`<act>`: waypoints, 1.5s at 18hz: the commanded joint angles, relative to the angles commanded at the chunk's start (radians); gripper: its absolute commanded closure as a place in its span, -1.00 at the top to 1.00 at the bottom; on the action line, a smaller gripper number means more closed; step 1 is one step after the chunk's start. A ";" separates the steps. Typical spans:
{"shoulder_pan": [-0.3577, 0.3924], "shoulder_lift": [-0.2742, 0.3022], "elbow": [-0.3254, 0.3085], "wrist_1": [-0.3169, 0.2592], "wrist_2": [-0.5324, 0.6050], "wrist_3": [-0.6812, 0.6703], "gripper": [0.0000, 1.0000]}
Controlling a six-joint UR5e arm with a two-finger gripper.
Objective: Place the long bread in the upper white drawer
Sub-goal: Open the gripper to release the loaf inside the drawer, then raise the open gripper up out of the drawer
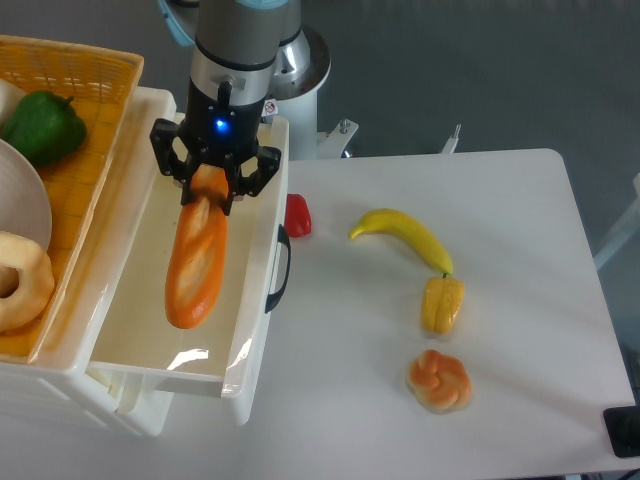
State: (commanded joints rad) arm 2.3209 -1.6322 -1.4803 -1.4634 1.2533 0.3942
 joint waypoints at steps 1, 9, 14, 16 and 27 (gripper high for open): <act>0.000 0.000 0.000 0.002 0.000 0.000 0.53; 0.000 0.002 -0.002 0.005 0.000 0.002 0.82; 0.000 -0.003 0.002 0.006 0.037 0.037 0.82; 0.009 -0.011 0.002 0.018 0.077 0.067 0.82; 0.118 -0.072 0.005 0.152 0.104 0.104 1.00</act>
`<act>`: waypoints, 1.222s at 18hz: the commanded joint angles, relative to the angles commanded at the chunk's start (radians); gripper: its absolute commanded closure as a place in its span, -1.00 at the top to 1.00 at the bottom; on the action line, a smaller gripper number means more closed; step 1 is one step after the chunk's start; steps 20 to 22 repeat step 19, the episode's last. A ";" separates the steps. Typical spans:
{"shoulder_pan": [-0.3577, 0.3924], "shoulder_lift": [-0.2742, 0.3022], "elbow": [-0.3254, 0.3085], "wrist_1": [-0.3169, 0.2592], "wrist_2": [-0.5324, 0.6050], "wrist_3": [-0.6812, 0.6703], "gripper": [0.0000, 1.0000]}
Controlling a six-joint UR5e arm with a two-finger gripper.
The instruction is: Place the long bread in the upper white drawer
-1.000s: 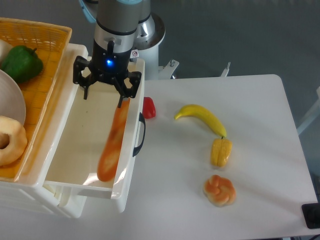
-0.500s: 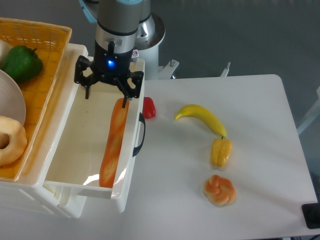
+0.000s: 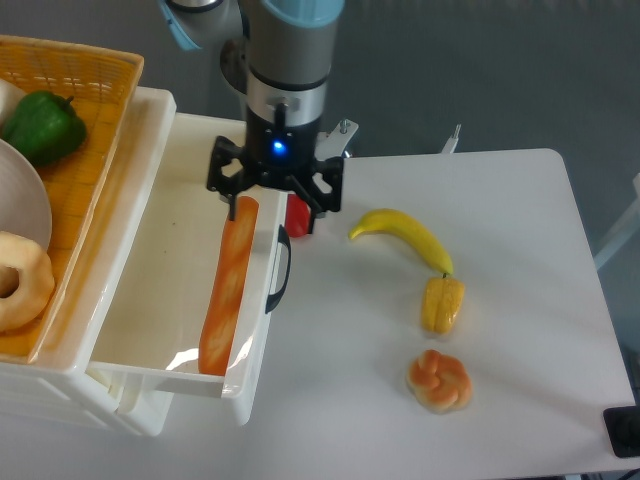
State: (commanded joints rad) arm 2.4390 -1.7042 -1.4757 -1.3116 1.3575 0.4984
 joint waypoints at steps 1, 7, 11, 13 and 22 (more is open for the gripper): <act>0.005 -0.003 0.000 0.006 0.015 0.018 1.00; 0.018 -0.064 -0.005 0.014 0.158 0.140 1.00; 0.020 -0.098 -0.008 0.037 0.221 0.169 1.00; 0.032 -0.123 -0.009 0.051 0.230 0.199 1.00; 0.041 -0.176 -0.011 0.087 0.265 0.250 1.00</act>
